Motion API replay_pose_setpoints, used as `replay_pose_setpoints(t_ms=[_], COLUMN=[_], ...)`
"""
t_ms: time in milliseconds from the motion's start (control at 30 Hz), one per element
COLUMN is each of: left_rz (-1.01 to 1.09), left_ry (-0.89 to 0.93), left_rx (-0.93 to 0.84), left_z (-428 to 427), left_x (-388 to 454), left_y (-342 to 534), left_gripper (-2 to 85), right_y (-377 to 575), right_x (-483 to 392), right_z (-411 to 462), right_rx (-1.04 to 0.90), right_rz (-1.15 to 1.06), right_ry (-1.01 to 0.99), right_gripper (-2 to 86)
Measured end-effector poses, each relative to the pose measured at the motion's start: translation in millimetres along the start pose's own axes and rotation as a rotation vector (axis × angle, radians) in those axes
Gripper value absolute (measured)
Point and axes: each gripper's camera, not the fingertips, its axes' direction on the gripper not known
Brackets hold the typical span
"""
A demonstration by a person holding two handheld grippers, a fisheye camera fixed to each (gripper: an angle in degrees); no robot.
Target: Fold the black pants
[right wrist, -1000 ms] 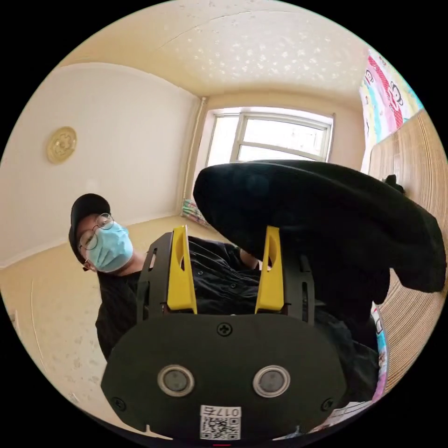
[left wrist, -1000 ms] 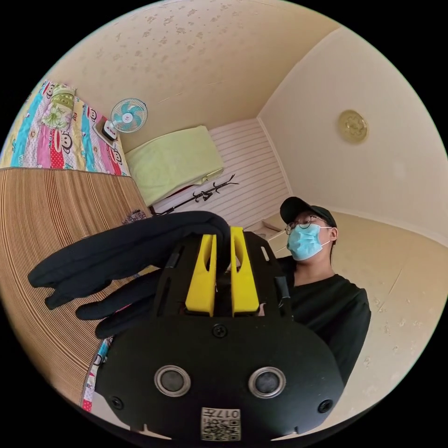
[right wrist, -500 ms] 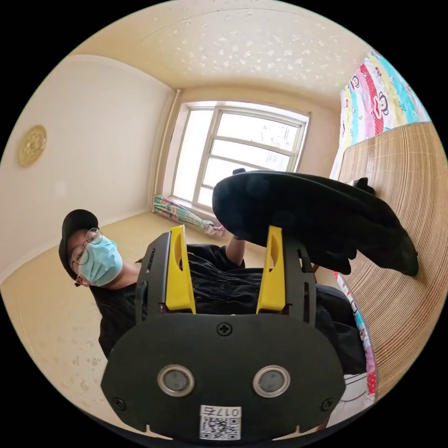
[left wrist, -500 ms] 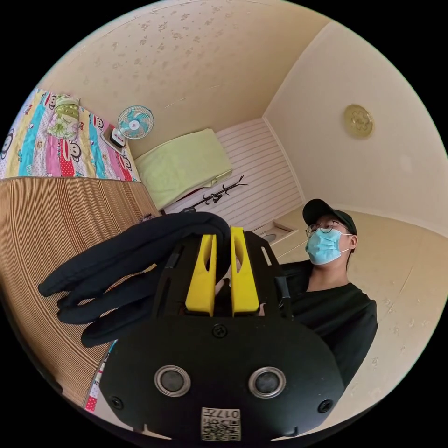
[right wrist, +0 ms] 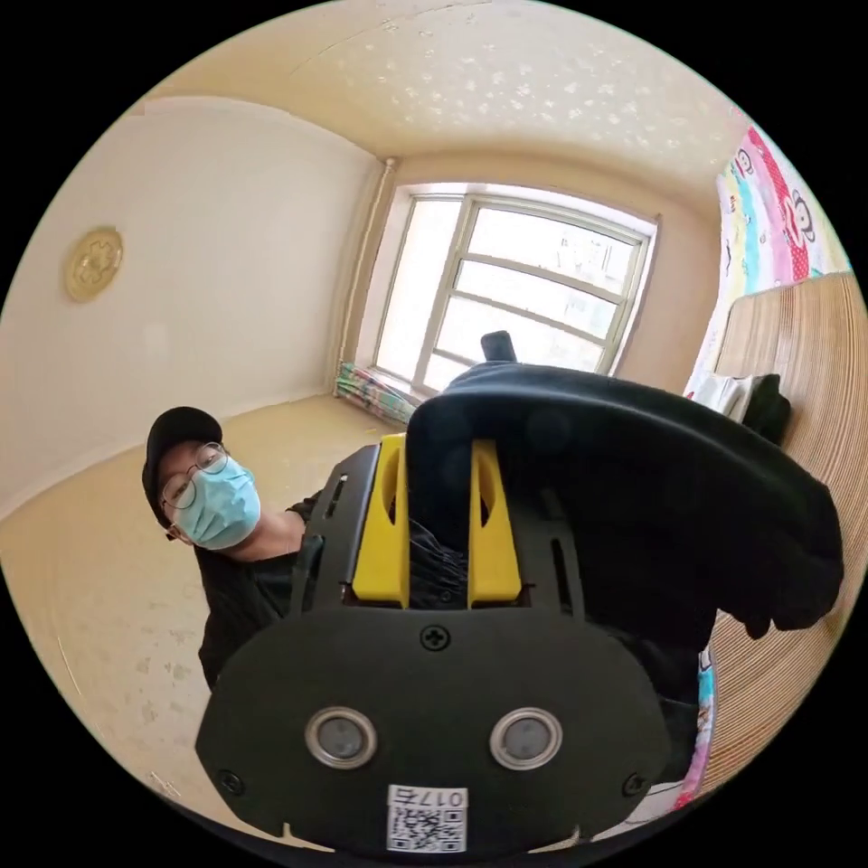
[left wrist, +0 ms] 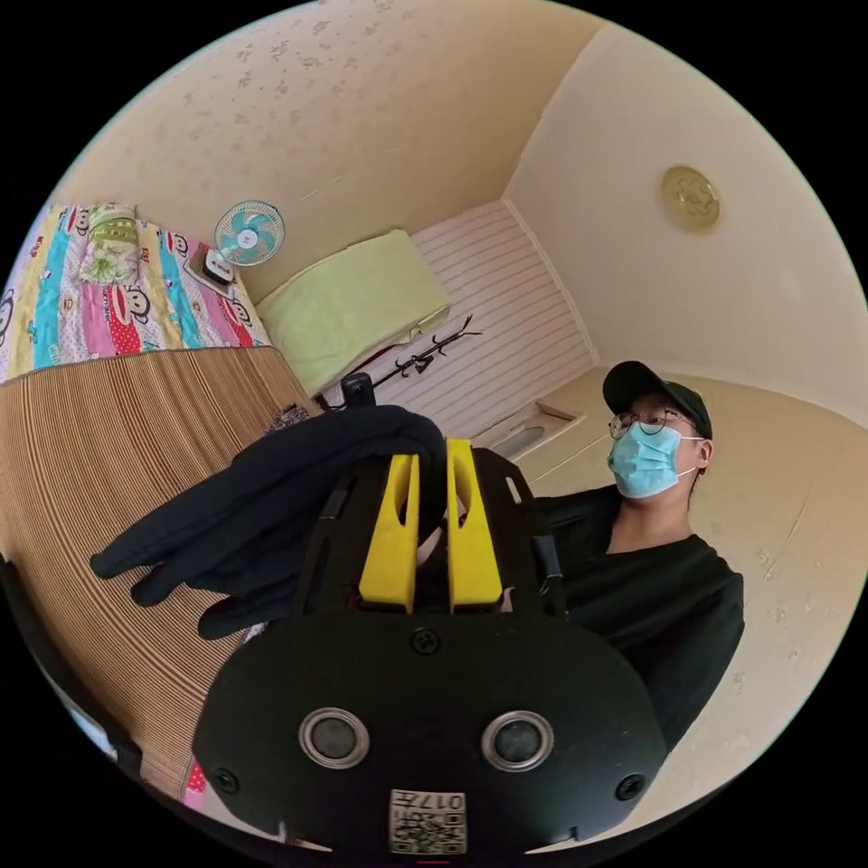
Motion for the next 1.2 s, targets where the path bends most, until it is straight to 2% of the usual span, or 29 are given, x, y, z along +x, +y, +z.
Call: replay_pose_setpoints(t_ms=[167, 267, 367, 433, 500, 600, 667, 800, 867, 967, 1133, 1200], left_rz=[0.239, 0.419, 0.484, 0.452, 0.346, 0.079, -0.098, -0.177, -0.261, -0.344, -0.644, -0.697], left_ry=[-0.046, -0.147, -0.238, -0.302, -0.353, -0.405, -0.484, -0.616, -0.641, -0.64, -0.591, -0.572], left_rx=[0.017, 0.031, 0.079, 0.085, 0.064, -0.025, -0.057, -0.083, -0.141, -0.165, -0.262, -0.202], left_z=[-5, -6, -11, -15, -20, -25, -27, -37, -40, -41, -44, -69], left_x=[96, 166, 203, 193, 153, 30, -86, -212, -282, -348, -422, -423], left_y=[-28, -52, -84, -113, -149, -209, -238, -241, -214, -142, -8, 20], left_gripper=[5.1, 5.7, 6.0, 5.9, 5.9, 5.5, 5.3, 5.2, 5.2, 5.8, 8.7, 9.6], right_y=[-19, -28, -44, -60, -78, -109, -125, -111, -74, 6, 140, 166], right_x=[-148, -209, -237, -234, -210, -131, -54, 43, 102, 168, 257, 256], right_z=[48, 67, 64, 47, 19, -48, -91, -117, -114, -114, -137, -149], right_rx=[-0.134, -0.148, -0.108, -0.072, -0.052, -0.042, -0.038, -0.031, -0.107, -0.136, -0.135, -0.091], right_rz=[-0.298, -0.404, -0.424, -0.378, -0.289, -0.072, 0.068, 0.171, 0.238, 0.301, 0.722, 0.741], right_ry=[0.306, 0.357, 0.387, 0.456, 0.551, 0.686, 0.806, 0.911, 1.041, 1.092, 0.885, 0.794], right_gripper=[6.7, 6.4, 6.3, 6.3, 6.2, 5.5, 4.5, 3.8, 3.9, 4.7, 7.6, 8.5])
